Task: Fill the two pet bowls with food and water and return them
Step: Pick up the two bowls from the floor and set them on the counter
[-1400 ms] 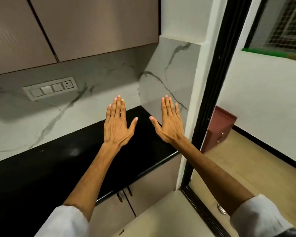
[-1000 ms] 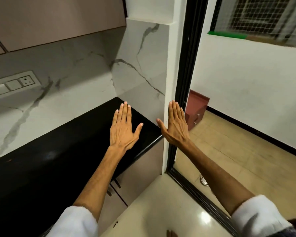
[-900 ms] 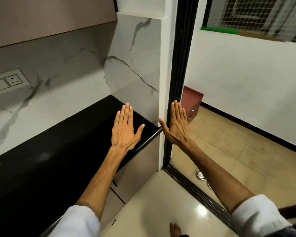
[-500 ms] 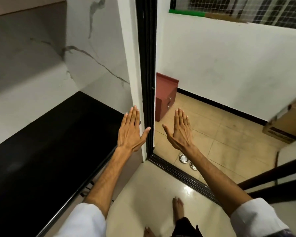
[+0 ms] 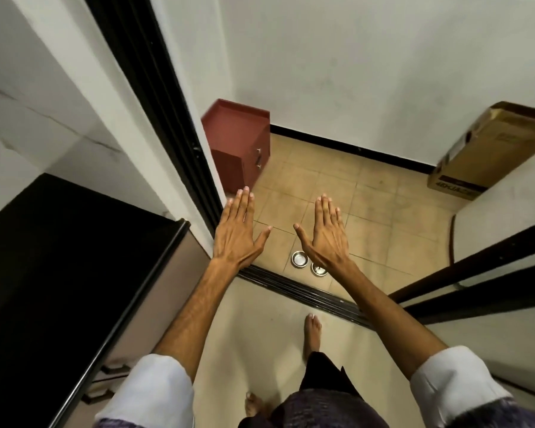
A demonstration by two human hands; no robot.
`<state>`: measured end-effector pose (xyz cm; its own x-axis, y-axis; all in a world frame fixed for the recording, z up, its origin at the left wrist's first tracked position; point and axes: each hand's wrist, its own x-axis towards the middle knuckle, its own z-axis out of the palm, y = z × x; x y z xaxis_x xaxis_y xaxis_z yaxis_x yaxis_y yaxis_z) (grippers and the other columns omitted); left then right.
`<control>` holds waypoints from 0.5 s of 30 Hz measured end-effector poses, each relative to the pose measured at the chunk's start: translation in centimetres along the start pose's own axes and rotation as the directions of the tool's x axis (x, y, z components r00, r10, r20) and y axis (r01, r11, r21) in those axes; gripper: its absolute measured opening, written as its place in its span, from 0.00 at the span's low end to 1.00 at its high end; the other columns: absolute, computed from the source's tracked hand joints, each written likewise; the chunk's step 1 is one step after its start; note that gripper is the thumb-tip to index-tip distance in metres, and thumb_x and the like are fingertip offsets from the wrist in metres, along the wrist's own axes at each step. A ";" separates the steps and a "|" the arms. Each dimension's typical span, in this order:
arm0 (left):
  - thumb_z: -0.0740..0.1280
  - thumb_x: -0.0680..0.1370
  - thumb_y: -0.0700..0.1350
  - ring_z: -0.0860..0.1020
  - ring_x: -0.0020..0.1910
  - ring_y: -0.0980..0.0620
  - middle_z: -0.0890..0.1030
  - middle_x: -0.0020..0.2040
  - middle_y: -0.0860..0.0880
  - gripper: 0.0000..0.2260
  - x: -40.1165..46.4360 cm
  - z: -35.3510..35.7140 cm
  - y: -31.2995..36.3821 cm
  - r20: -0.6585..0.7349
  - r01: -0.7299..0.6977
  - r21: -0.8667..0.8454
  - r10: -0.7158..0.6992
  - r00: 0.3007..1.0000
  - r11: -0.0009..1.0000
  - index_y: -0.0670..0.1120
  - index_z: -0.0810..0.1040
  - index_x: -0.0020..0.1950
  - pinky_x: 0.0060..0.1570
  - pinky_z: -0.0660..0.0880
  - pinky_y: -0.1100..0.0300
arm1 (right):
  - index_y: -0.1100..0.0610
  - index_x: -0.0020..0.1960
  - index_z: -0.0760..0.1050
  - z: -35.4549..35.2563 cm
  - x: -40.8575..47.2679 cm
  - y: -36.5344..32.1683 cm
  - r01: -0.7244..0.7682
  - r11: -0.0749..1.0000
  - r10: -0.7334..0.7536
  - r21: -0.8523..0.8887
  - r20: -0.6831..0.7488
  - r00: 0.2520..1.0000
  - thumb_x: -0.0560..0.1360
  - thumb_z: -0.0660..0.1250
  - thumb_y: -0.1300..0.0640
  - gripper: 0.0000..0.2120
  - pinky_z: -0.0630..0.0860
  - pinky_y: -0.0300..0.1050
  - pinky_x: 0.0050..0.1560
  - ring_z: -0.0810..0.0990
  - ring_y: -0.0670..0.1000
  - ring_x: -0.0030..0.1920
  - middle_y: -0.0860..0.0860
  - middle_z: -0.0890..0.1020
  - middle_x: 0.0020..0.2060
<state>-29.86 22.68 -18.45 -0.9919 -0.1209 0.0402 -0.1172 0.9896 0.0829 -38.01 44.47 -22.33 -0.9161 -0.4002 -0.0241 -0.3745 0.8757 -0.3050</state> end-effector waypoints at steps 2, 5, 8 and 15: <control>0.46 0.84 0.66 0.38 0.83 0.48 0.39 0.84 0.42 0.39 2.1 0.9 1.2 0.017 -0.019 -0.003 0.019 1.000 1.000 0.40 0.40 0.84 0.82 0.37 0.51 | 0.61 0.84 0.38 0.1 1.3 1.8 -0.011 1.000 0.011 -0.008 0.007 1.000 0.84 0.46 0.32 0.43 0.41 0.55 0.84 0.38 0.55 0.84 0.58 0.40 0.84; 0.45 0.84 0.66 0.37 0.83 0.48 0.38 0.84 0.42 0.39 5.5 2.3 3.0 0.057 -0.024 0.008 0.023 0.998 1.000 0.40 0.40 0.84 0.82 0.38 0.51 | 0.61 0.84 0.39 0.1 3.7 4.5 -0.036 0.999 0.036 0.009 0.036 0.999 0.84 0.48 0.33 0.43 0.41 0.55 0.84 0.38 0.55 0.84 0.58 0.41 0.84; 0.43 0.83 0.66 0.37 0.83 0.48 0.38 0.84 0.42 0.39 8.3 3.8 4.5 0.085 -0.026 0.022 0.024 0.996 0.999 0.40 0.39 0.84 0.82 0.39 0.50 | 0.61 0.84 0.38 0.3 5.9 6.9 -0.048 0.999 0.047 0.019 0.057 0.997 0.84 0.49 0.33 0.43 0.41 0.55 0.84 0.37 0.54 0.84 0.57 0.40 0.84; 0.44 0.84 0.66 0.36 0.83 0.48 0.37 0.84 0.42 0.39 14.7 7.0 8.4 0.181 -0.020 0.016 0.017 0.983 1.000 0.40 0.38 0.83 0.82 0.39 0.49 | 0.61 0.84 0.38 1.2 10.5 12.1 -0.084 0.995 0.078 0.052 0.118 0.990 0.84 0.49 0.34 0.43 0.41 0.56 0.84 0.37 0.54 0.84 0.57 0.40 0.84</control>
<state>-45.74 29.81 -24.16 -0.9862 -0.0882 -0.1398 -0.0983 0.9929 0.0666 -52.02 50.50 -27.36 -0.9192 -0.3600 -0.1597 -0.2879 0.8910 -0.3510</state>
